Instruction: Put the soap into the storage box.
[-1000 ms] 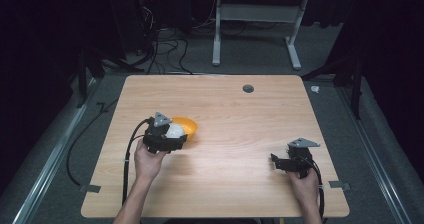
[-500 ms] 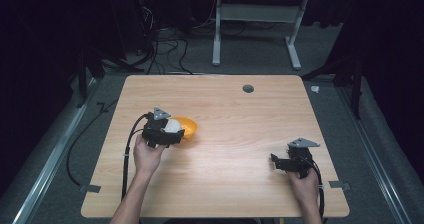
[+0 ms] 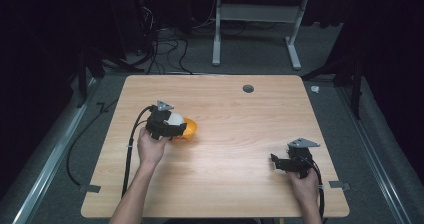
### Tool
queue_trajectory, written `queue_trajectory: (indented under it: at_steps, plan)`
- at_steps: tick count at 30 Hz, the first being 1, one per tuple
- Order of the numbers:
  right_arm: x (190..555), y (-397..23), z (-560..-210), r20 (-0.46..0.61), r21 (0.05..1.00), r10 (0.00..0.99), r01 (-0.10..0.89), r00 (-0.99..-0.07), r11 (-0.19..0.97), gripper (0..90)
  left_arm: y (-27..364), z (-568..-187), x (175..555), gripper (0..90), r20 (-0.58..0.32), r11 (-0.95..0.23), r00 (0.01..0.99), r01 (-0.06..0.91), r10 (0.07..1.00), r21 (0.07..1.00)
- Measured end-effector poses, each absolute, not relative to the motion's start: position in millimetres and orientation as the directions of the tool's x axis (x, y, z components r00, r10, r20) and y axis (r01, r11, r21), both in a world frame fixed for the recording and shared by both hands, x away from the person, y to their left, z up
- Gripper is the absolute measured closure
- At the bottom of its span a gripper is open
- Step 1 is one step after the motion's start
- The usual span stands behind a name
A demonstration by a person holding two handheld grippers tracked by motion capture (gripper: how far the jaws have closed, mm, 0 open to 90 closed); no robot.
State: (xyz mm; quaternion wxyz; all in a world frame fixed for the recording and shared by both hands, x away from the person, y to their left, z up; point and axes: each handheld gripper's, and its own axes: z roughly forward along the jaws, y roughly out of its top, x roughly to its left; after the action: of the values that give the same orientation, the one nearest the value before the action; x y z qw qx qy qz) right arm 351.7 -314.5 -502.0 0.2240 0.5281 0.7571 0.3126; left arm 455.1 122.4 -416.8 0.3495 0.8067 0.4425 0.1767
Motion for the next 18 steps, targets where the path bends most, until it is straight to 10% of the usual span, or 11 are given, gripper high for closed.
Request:
queue_trajectory:
  at_steps: [18]
  plan:
    - [352, -314, -502, -0.007, 0.709, 0.94, 0.661, -0.341, 0.245, 19.8, 109, -437, 477, 24.2, -0.002, -0.387, 0.527, 0.626, 0.85, 0.677]
